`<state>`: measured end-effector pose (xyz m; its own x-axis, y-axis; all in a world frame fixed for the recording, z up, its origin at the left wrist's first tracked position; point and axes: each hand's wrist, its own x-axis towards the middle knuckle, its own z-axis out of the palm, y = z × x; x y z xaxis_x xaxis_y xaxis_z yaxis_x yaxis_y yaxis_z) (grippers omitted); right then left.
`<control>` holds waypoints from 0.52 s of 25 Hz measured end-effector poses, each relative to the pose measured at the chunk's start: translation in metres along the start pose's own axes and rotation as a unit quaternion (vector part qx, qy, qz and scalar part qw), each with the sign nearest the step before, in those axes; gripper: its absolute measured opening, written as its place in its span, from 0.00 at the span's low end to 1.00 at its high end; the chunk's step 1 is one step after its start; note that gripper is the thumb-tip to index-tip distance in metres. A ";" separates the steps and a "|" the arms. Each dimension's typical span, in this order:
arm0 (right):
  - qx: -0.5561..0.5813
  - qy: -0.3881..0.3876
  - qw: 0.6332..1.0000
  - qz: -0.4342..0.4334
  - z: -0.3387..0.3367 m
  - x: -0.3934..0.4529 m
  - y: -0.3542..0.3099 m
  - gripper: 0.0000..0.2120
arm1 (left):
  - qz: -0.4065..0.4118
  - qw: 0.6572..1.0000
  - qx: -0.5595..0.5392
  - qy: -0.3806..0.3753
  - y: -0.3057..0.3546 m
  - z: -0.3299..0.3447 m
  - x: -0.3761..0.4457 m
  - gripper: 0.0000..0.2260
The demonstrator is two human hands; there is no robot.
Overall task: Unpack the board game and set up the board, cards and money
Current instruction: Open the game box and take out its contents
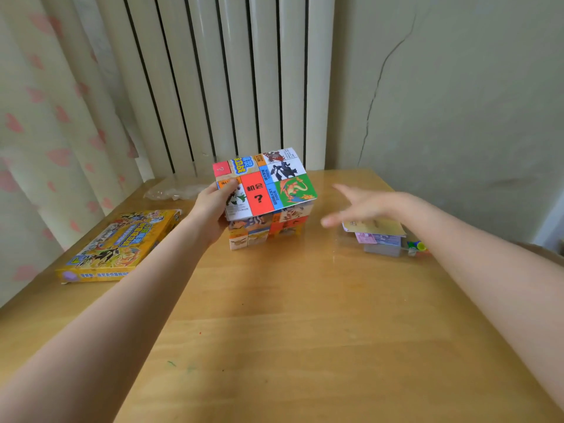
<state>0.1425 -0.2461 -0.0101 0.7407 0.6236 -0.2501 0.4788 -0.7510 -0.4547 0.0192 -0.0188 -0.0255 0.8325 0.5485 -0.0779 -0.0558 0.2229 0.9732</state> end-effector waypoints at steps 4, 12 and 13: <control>0.314 0.063 0.937 -0.138 -0.010 -0.010 -0.056 0.13 | 0.027 0.998 -0.039 -0.037 0.022 -0.004 -0.010 0.06; 0.364 0.179 0.905 -0.132 0.015 -0.023 -0.103 0.14 | 0.249 0.824 0.494 -0.126 0.039 -0.037 -0.048 0.44; 0.346 0.166 0.911 -0.149 0.018 -0.026 -0.109 0.15 | 0.252 0.805 0.514 -0.158 0.039 -0.037 -0.048 0.43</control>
<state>0.0621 -0.1764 0.0308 0.7830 0.5915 0.1925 0.3553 -0.1713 -0.9189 -0.0434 -0.0062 0.0080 0.9547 0.0923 0.2830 -0.0799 -0.8364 0.5423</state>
